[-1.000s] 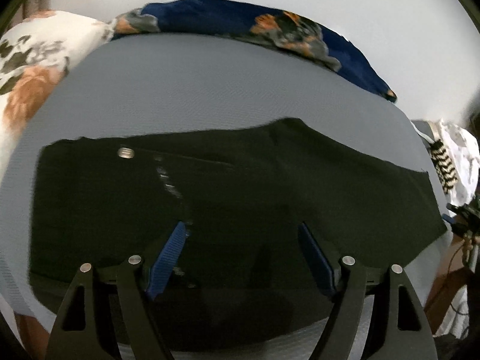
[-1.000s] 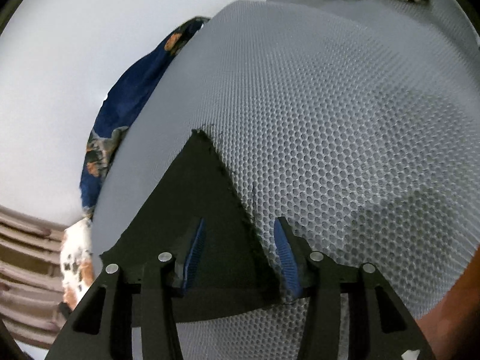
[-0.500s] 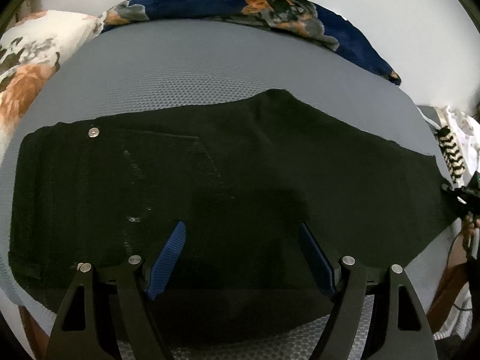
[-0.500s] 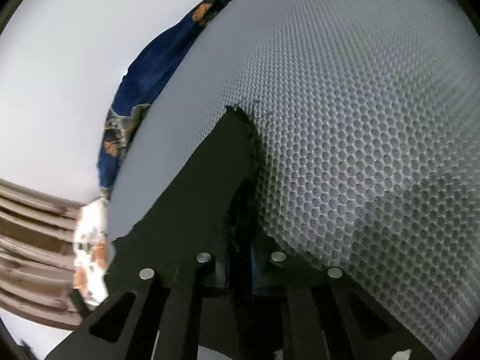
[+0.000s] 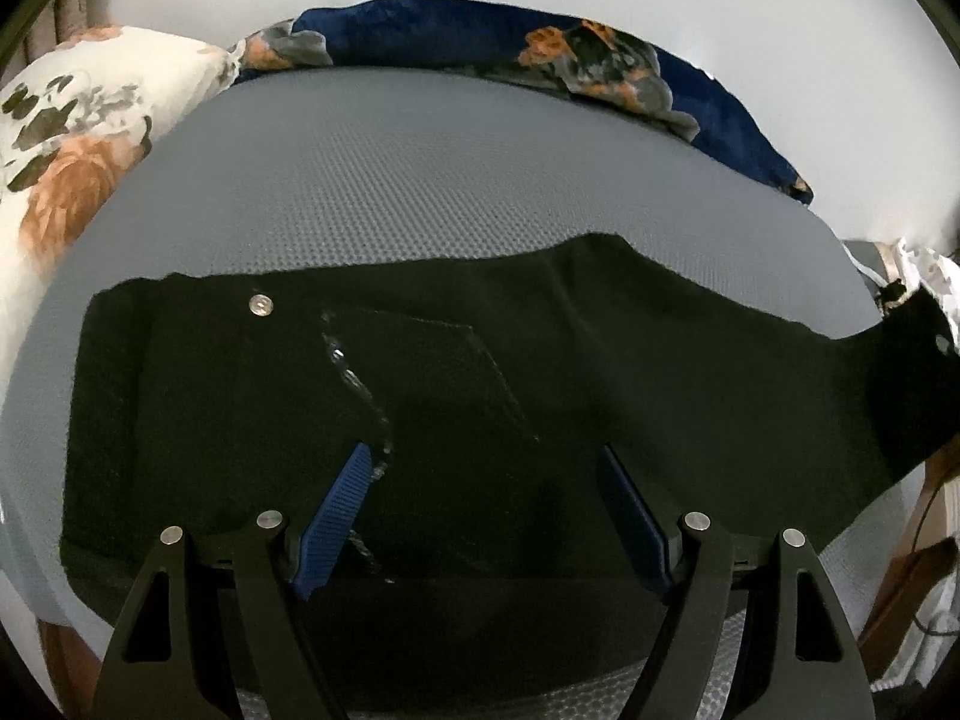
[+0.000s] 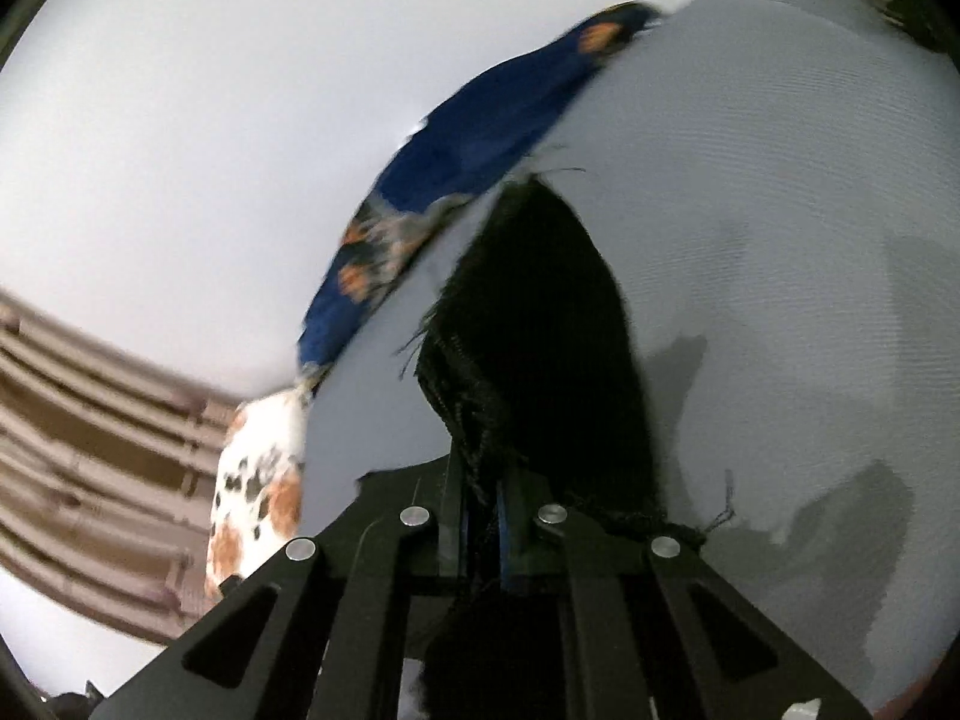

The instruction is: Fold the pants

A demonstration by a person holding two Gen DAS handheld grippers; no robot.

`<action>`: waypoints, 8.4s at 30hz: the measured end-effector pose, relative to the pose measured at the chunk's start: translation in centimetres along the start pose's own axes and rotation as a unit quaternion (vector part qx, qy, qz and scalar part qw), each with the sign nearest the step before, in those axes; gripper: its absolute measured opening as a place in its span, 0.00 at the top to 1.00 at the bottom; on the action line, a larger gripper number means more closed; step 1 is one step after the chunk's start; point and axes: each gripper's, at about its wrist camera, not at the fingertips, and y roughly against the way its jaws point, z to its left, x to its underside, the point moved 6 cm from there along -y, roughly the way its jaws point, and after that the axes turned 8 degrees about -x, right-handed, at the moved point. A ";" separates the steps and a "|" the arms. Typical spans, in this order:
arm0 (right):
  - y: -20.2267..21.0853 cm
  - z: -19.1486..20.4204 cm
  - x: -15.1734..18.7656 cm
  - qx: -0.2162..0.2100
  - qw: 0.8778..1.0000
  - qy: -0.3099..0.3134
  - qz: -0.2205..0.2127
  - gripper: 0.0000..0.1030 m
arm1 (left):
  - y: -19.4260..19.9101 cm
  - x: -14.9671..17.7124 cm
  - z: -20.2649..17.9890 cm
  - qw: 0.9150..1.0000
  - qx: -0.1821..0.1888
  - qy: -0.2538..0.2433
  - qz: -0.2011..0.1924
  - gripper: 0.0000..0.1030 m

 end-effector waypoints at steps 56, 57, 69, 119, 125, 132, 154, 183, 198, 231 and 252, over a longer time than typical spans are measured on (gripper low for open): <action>-8.6 2.1 11.9 0.078 0.994 0.063 0.042 0.45 | -3.4 2.9 -9.7 0.917 0.321 0.090 0.221 0.38; -8.6 1.9 12.0 0.079 0.994 0.063 0.042 0.45 | -3.5 3.2 -10.0 0.912 0.329 0.094 0.228 0.38; -9.0 1.5 12.4 0.093 0.992 0.073 0.051 0.45 | -0.3 1.7 -10.7 0.934 0.309 0.071 0.166 0.93; -15.8 -0.7 7.2 0.268 0.935 0.218 0.077 0.50 | -6.9 -5.1 -13.1 0.992 0.062 -0.114 -0.007 0.61; -15.5 -0.9 7.7 0.266 0.938 0.209 0.077 0.51 | -6.1 -4.2 -13.1 0.992 0.064 -0.109 -0.001 0.49; -14.7 -0.9 9.0 0.281 0.932 0.216 0.081 0.51 | -5.0 -1.9 -12.8 0.993 0.054 -0.108 0.006 0.42; -11.1 -0.9 14.5 0.334 0.913 0.216 0.087 0.40 | -2.2 2.8 -10.3 0.994 0.072 -0.079 0.006 0.33; -15.1 6.3 16.2 0.378 0.872 0.303 0.068 0.38 | 6.2 -0.6 15.0 0.992 -0.106 0.036 -0.066 0.23; -22.4 8.3 21.4 0.325 0.885 0.293 0.161 0.38 | 6.0 -0.3 19.9 0.994 -0.042 0.072 -0.064 0.22; -27.6 15.1 19.8 0.211 0.933 0.224 0.186 0.37 | -2.5 -0.5 22.1 0.914 0.353 0.138 0.145 0.27; -21.2 14.8 17.6 0.176 0.958 0.202 0.101 0.37 | 1.0 -3.3 13.8 0.955 0.218 0.160 0.124 0.79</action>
